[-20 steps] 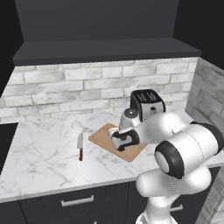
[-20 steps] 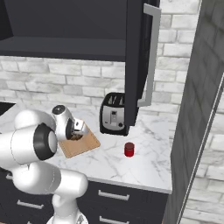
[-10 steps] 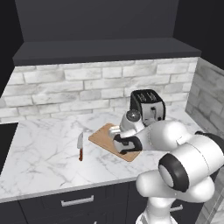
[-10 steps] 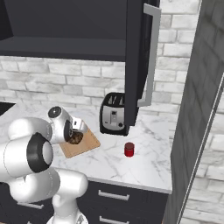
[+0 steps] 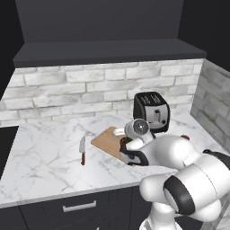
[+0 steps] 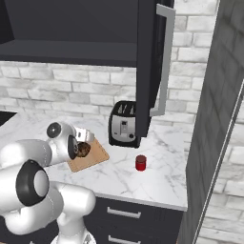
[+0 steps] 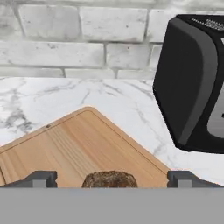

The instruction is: Pick the bread, place it on the cutting board, pick the jam, place it on the counter, and close the cabinet.

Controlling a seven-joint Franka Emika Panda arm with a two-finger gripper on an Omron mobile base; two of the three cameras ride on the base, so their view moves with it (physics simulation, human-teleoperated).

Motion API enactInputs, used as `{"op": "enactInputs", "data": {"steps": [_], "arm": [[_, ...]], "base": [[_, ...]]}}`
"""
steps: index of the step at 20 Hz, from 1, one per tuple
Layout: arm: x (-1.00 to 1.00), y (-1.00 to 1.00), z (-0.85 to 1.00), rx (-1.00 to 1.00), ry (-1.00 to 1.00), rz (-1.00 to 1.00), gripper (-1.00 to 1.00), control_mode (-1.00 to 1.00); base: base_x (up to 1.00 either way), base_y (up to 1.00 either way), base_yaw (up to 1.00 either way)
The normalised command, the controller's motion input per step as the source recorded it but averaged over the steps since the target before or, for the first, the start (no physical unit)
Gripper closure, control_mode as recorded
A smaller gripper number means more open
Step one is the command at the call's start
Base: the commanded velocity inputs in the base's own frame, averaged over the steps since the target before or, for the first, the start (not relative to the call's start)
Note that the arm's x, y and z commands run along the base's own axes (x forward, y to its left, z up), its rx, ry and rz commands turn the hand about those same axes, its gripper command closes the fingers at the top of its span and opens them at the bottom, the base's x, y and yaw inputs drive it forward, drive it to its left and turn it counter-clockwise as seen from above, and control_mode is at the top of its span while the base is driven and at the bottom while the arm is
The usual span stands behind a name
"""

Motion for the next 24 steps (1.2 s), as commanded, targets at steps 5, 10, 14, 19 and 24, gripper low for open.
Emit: {"op": "enactInputs", "data": {"steps": [5,10,14,19,24], "arm": [[-0.01,0.00,0.41,0.00,-0.22,0.00,-1.00,-1.00],[0.00,0.00,0.41,0.00,-0.17,0.00,-1.00,-1.00],[-0.02,0.00,0.35,0.00,-0.12,0.00,-1.00,-1.00],[-0.02,0.00,0.36,0.00,-0.09,0.00,-1.00,-1.00],[-0.02,0.00,0.46,0.00,-0.08,0.00,-1.00,-1.00]], "base": [[0.00,0.00,0.00],[0.00,0.00,0.00],[0.00,0.00,0.00],[0.00,0.00,0.00],[0.00,0.00,0.00]]}}
